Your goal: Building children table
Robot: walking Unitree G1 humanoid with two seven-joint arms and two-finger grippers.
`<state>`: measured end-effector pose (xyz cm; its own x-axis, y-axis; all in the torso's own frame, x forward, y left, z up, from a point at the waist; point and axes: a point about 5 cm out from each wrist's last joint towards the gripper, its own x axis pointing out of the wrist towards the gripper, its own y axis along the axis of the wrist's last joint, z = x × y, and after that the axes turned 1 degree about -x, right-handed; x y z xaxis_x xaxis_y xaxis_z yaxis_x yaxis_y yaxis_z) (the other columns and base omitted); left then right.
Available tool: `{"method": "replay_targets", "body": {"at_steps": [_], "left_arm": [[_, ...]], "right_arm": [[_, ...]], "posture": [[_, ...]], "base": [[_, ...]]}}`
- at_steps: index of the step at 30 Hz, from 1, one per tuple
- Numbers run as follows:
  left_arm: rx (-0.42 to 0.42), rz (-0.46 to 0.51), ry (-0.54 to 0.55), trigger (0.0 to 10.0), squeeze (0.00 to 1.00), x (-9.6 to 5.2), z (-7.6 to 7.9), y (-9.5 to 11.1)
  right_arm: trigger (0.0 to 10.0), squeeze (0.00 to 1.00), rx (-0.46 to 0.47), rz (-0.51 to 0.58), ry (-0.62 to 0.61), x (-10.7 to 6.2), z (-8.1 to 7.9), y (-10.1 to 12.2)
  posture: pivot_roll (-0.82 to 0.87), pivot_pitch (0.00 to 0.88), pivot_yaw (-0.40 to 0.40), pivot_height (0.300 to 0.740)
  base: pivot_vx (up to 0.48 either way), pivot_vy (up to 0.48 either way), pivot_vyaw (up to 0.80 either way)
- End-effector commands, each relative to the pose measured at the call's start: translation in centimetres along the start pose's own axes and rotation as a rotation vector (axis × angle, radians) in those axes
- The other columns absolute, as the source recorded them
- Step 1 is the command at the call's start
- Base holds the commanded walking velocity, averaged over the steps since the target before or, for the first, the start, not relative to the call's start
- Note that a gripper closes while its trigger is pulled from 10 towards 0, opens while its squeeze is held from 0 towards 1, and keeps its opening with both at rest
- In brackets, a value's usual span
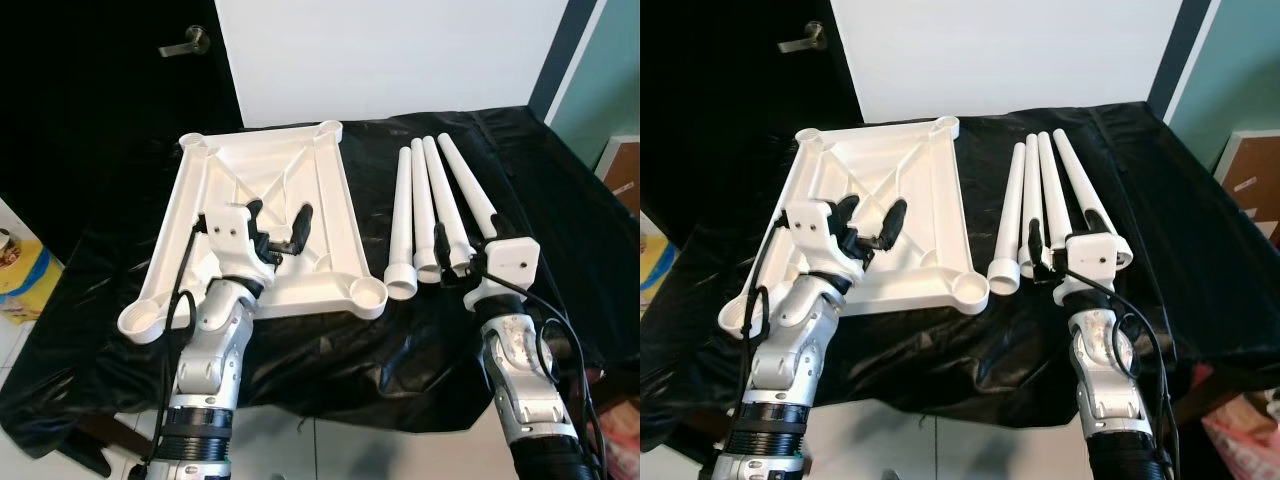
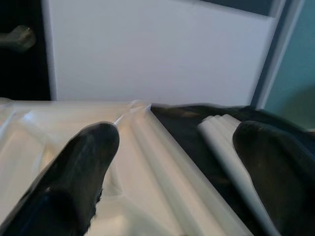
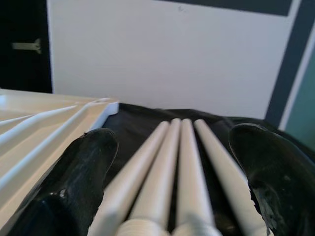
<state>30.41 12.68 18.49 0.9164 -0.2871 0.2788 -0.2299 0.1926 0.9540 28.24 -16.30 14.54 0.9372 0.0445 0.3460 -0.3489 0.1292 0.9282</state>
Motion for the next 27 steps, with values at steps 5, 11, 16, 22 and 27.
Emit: {"method": "replay_targets", "body": {"at_steps": [5,11,16,22,27], "left_arm": [[0.000,-0.039,0.017,10.0,0.00,-0.4,-0.5,-0.5],[-0.013,-0.051,0.001,10.0,0.00,-0.4,-0.3,-0.6],[-0.021,-0.060,-0.001,10.0,0.00,-0.4,-0.3,-0.7],[-0.019,-0.071,-0.004,10.0,0.00,-0.4,-0.2,-0.9],[-0.017,-0.074,-0.007,10.0,0.00,-0.5,-0.2,-0.9]], "right_arm": [[10.0,0.00,0.001,-0.053,-0.030,-0.3,-0.1,-0.7],[10.0,0.00,0.008,-0.088,-0.058,-0.3,0.1,-1.1],[10.0,0.00,0.010,-0.110,-0.076,-0.3,0.3,-1.3],[10.0,0.00,0.011,-0.118,-0.061,-0.3,0.2,-1.5],[10.0,0.00,0.006,-0.116,-0.052,-0.3,0.2,-1.4]], "posture": [[-0.04,0.000,0.009,0.740],[-0.04,0.000,0.011,0.740],[-0.04,0.000,0.012,0.740],[-0.05,0.000,0.013,0.740],[-0.05,0.000,0.014,0.740]], "base": [[0.000,0.000,0.00],[0.000,0.000,0.00],[0.000,0.086,0.00],[0.000,0.443,0.00],[0.000,0.462,0.00]]}}
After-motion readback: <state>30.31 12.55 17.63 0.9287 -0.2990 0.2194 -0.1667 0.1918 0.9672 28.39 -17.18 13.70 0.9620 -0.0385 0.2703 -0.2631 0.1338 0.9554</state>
